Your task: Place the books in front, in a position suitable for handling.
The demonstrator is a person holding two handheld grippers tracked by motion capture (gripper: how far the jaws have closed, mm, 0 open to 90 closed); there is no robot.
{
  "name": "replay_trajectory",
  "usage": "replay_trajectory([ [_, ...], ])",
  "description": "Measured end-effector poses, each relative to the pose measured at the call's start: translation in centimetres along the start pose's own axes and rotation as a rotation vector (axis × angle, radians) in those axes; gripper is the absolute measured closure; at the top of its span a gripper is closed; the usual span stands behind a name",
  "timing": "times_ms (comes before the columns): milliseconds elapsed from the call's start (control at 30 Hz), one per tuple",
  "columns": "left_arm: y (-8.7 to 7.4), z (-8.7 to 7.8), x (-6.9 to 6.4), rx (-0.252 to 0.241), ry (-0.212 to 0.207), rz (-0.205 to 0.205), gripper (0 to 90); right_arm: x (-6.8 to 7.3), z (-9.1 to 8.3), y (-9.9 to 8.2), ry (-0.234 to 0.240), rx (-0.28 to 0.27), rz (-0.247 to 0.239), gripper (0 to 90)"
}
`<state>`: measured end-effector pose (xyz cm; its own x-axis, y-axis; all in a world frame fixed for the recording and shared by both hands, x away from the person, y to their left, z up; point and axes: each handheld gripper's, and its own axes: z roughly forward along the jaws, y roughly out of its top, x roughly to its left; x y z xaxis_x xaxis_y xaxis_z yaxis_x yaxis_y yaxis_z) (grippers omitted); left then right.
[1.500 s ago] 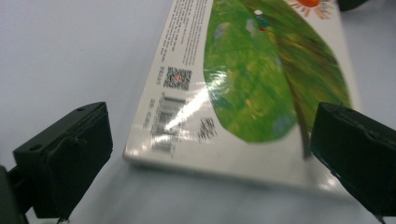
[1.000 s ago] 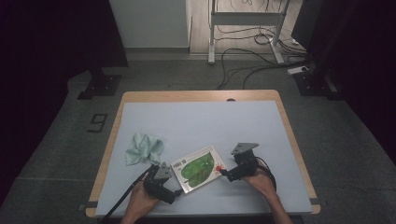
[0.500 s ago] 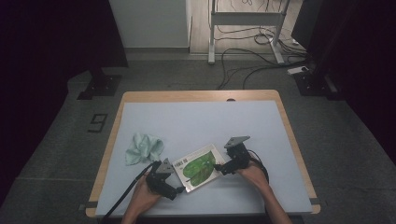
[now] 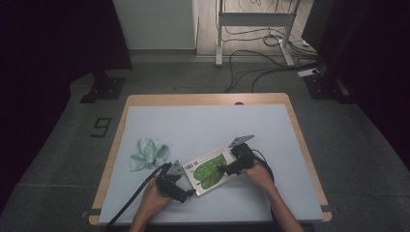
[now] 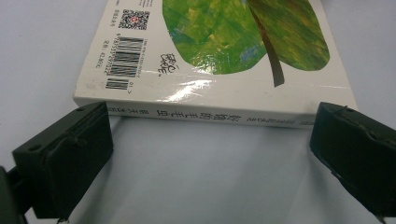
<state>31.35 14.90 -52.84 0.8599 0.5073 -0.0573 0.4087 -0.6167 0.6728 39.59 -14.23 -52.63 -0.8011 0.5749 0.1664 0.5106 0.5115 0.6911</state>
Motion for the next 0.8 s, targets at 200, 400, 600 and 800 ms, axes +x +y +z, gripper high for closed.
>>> replay_trajectory([
  [200, 0.0, 0.0, 0.0, 0.001, -0.001, 0.000, 0.0, 0.4, 0.1, 0.2, 0.019, 0.009, -0.008, 3.3],
  [400, 0.0, 0.0, 0.0, 0.002, -0.001, -0.001, 0.0, 0.2, -0.4, 0.4, 0.052, -0.013, 0.061, 3.8],
  [600, 0.0, 0.0, 0.0, 0.001, -0.002, 0.000, 0.0, 0.4, -1.3, 0.9, 0.055, -0.055, 0.077, 3.8],
  [800, 0.0, 0.0, 0.0, 0.001, -0.001, 0.002, 0.0, 0.8, -2.0, 1.0, 0.050, -0.081, 0.085, 4.1],
])
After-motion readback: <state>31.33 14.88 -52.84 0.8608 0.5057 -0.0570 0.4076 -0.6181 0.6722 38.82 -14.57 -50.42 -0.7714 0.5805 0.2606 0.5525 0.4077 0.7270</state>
